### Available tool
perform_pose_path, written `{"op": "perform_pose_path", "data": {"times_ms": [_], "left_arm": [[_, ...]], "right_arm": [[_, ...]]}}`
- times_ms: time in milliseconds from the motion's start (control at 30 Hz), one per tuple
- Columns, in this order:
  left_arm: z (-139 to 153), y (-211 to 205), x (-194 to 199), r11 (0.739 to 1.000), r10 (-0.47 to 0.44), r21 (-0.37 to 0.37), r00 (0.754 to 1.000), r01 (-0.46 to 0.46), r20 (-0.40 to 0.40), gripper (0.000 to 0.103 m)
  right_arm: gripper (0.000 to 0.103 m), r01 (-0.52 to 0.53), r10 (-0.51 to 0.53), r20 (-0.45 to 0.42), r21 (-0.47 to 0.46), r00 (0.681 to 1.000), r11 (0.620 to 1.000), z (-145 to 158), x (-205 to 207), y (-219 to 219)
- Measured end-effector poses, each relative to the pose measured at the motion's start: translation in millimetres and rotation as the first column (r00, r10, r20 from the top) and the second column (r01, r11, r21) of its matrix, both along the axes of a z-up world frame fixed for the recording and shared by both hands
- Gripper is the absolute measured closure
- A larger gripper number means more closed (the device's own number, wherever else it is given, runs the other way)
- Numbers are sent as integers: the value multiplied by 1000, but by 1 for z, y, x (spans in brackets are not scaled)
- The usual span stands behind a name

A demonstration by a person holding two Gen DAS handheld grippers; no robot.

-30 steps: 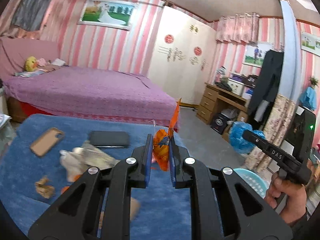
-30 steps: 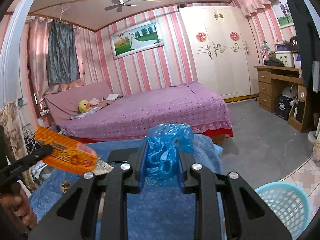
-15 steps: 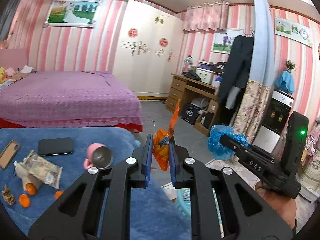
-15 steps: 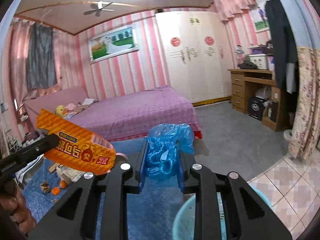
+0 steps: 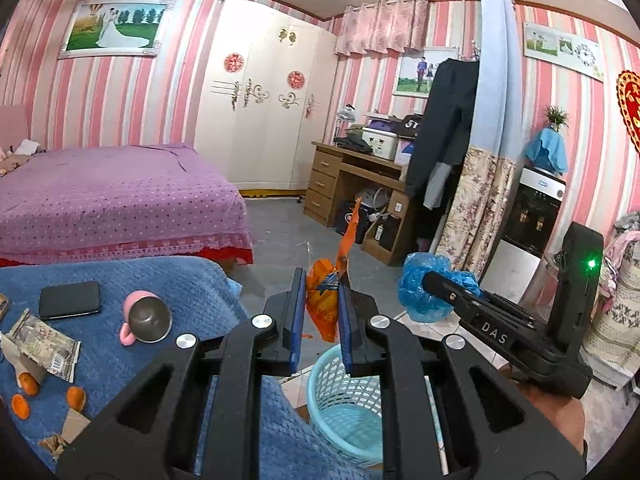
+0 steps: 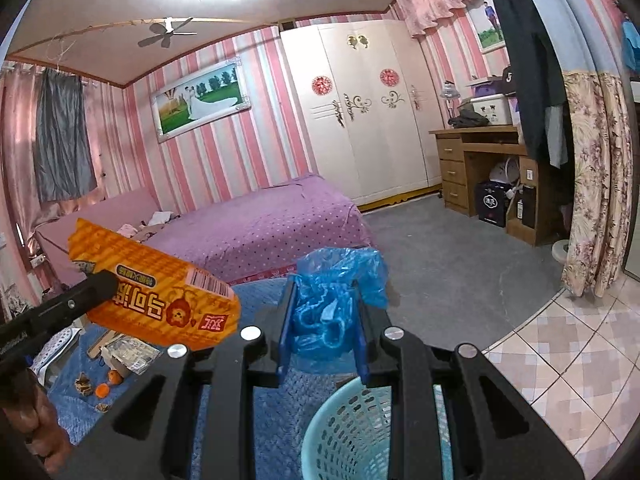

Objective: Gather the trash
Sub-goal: 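Carry the orange snack bag in the left tool while the right tool carries the blue bag to the basket, then open the left tool over the blue basket while the right tool opens over it too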

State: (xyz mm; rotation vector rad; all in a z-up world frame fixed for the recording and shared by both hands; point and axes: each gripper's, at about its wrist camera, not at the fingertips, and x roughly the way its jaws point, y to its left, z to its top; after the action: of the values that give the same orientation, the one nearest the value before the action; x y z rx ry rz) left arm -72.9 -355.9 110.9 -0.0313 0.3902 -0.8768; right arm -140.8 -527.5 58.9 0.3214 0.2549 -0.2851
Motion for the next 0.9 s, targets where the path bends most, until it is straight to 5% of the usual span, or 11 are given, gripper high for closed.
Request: {"op": "perform_pose_path", "data": {"times_ms": [333,467,633,700,733,767,900], "left_arm": [[-15,-25,-9,997,-77,24,997,78,-19,90],[-20,-37,-14,993,-110,42,994,111,-20,90],[-30,-55,-16,987,-140,68,989,143,-52,88],[-33,-59,-18,988,-135,74,989,139,-54,68],[-33,-60,-19,989,-125,74,991,129,-50,37],[-33,-59,-20,992,-108,69,993,110,-40,19],[-34,-50,-14,995,-76,57,996,78,-48,17]], "right_arm": [[75,43,-43,6,15,999,999,-1,-6,-3],[39,138,-139,22,27,990,990,-3,-16,-11],[36,225,-229,53,68,972,972,-5,-33,-29],[36,215,-221,63,84,973,973,-6,-36,-34],[36,215,-221,66,88,973,973,-6,-37,-35],[36,215,-220,65,84,973,973,-6,-37,-34],[36,196,-200,65,70,978,978,-6,-33,-30]]}}
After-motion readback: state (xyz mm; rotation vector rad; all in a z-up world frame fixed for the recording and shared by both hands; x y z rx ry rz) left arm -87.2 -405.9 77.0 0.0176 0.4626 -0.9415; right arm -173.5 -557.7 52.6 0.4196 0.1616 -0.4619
